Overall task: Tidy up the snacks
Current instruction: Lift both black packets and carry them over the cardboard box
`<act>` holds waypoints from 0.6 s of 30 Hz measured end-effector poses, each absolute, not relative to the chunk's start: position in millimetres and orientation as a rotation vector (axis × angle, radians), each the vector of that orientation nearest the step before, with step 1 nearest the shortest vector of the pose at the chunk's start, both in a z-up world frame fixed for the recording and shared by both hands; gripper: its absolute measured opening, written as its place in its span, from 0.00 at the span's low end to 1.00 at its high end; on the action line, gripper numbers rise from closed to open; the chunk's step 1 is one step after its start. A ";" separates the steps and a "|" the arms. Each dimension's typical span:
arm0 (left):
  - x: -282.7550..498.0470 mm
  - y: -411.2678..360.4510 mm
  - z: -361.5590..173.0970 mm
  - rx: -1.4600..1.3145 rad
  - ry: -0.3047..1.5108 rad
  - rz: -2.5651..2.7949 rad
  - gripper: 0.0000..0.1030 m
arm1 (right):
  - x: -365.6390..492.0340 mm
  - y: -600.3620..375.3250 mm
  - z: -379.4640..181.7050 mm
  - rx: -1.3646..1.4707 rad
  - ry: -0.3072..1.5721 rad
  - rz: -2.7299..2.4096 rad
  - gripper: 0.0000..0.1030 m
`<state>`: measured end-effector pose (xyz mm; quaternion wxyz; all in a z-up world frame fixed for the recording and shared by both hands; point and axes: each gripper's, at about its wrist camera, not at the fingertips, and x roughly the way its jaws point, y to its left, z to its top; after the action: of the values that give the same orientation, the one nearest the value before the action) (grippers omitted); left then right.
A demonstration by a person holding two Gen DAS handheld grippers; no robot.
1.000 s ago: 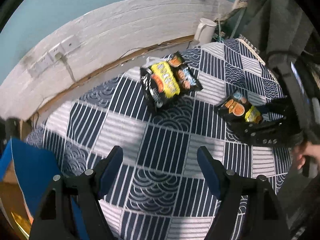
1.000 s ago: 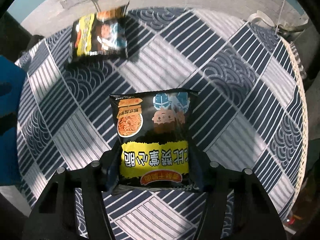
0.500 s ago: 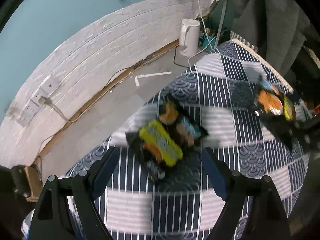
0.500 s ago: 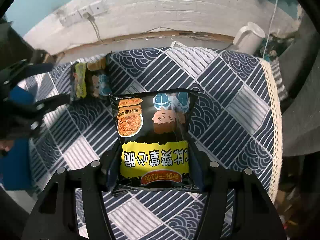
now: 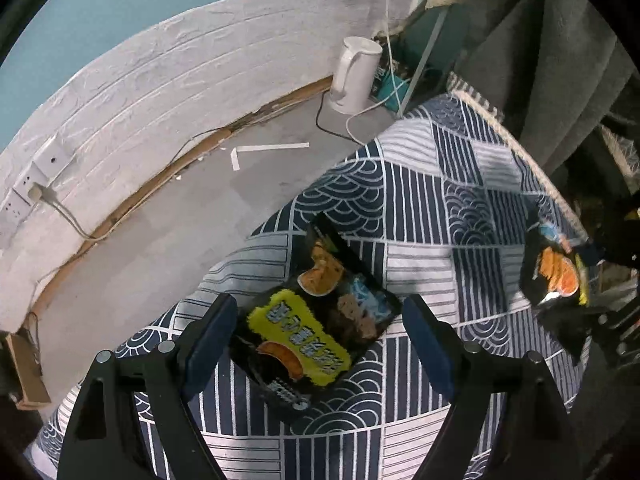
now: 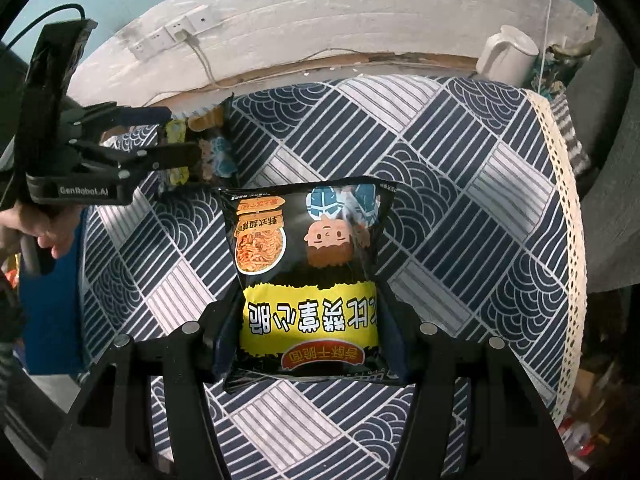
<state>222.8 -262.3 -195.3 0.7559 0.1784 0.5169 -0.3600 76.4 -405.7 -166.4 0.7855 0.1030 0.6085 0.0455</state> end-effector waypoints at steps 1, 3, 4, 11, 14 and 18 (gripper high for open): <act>220.9 -263.5 -197.4 0.399 1.133 -0.783 0.83 | 75.8 -406.4 -166.3 0.226 1.312 0.098 0.58; 217.8 -262.6 -199.4 0.397 1.149 -0.778 0.83 | 74.2 -407.4 -166.1 0.230 1.313 0.098 0.58; 215.3 -261.7 -200.4 0.390 1.161 -0.777 0.83 | 73.3 -407.9 -166.3 0.230 1.315 0.095 0.58; 191.8 -245.3 -205.0 0.324 1.231 -0.741 0.83 | 68.2 -411.6 -164.5 0.243 1.310 0.084 0.58; 178.9 -239.4 -209.2 0.324 1.257 -0.732 0.83 | 64.8 -413.3 -165.6 0.248 1.310 0.081 0.58; 167.1 -241.7 -207.5 0.377 1.216 -0.683 0.83 | 59.5 -416.6 -166.8 0.259 1.307 0.075 0.58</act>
<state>167.1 -241.7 -207.5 0.7502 0.1724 0.5566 -0.3125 59.5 -416.6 -166.8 0.7854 0.1199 0.6063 0.0348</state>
